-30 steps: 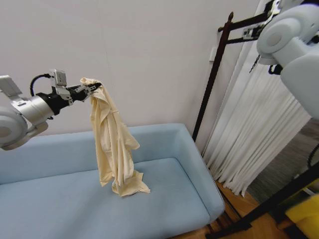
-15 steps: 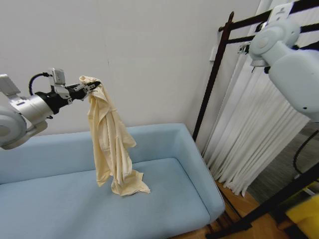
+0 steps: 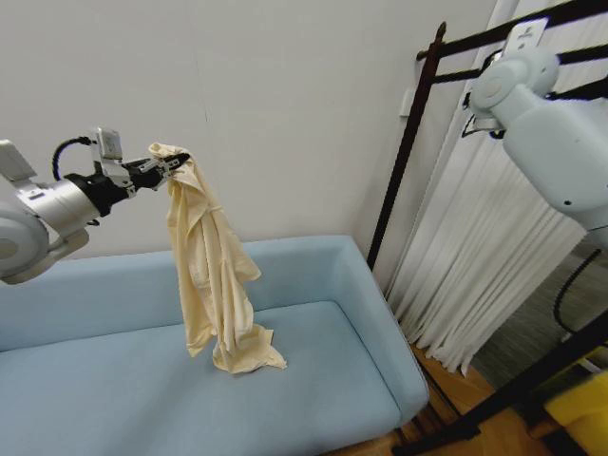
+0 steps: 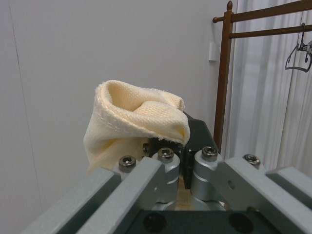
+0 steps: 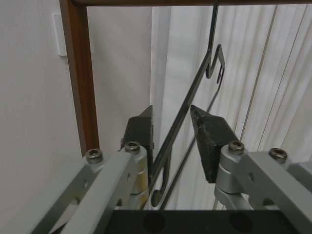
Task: Pick up the clothes from the sofa and hang them on the clothes hanger.
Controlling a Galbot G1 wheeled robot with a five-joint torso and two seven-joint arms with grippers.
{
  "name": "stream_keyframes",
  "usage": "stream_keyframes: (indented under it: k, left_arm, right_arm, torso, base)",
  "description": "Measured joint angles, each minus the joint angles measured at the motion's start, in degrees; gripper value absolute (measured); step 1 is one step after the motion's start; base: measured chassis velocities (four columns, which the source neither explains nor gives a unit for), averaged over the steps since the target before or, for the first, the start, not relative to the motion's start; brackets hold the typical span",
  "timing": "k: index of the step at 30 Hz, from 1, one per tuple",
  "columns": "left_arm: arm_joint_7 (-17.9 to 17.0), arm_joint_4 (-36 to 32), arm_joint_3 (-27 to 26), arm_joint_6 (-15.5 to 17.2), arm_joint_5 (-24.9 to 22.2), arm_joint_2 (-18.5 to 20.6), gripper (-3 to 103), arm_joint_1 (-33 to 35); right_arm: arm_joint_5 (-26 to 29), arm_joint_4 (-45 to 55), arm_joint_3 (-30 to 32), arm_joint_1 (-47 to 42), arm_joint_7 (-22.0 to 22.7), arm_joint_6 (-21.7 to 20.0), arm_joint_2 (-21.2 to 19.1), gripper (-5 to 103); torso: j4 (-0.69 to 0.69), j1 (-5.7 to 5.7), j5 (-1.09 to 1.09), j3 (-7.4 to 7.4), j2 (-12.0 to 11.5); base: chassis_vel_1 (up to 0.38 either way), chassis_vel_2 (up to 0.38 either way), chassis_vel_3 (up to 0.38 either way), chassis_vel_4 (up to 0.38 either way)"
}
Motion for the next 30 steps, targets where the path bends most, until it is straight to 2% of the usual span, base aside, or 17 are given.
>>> stream_keyframes:
  k: [1, 5, 8, 13, 25, 30]
  left_arm:
    - [0.0, 0.05, 0.0, -0.01, -0.06, 0.01, 1, -0.11]
    - [0.05, 0.11, 0.0, -0.02, -0.23, 0.05, 1, -0.25]
    - [0.14, 0.11, -0.16, -0.02, -0.25, 0.07, 1, -0.07]
    - [0.31, 0.12, -0.24, -0.05, -0.27, 0.08, 1, 0.08]
    - [0.48, 0.06, -0.25, -0.06, -0.35, 0.26, 1, 0.4]
    - [0.48, -0.22, -0.23, -0.06, -0.23, -0.02, 1, 0.59]
  right_arm:
    - [-0.33, 0.0, -0.04, -0.06, -0.2, 0.0, -0.03, 26]
    - [-2.09, -0.38, -0.32, -0.15, -0.92, 0.46, 0.19, 5]
    - [-3.14, -0.8, -0.38, -0.14, -0.99, 1.23, 0.63, 1]
    - [-5.48, -1.43, -0.47, -0.18, -1.0, 2.91, 1.22, 0]
    - [-5.62, 0.76, 0.73, -1.76, -0.8, 3.99, 0.73, 0]
    - [-8.94, 3.32, 1.29, -2.15, -2.05, 4.24, 0.8, 0]
  torso:
    - [0.0, 0.0, 0.0, 0.0, 0.0]
    - [0.0, 0.0, 0.0, 0.0, 0.0]
    - [0.01, 0.0, 0.0, 0.0, 0.0]
    - [0.01, 0.0, -0.01, 0.0, 0.0]
    - [-0.01, 0.0, 0.0, -0.01, 0.0]
    - [-0.01, -0.01, -0.01, -0.01, 0.0]
  base:
    - [0.0, 0.0, 0.0, 0.0]
    - [0.0, 0.0, 0.0, 0.0]
    - [0.0, 0.0, 0.0, 0.0]
    - [0.0, 0.0, 0.0, 0.0]
    - [0.0, 0.0, 0.0, 0.0]
    - [0.0, 0.0, 0.0, 0.0]
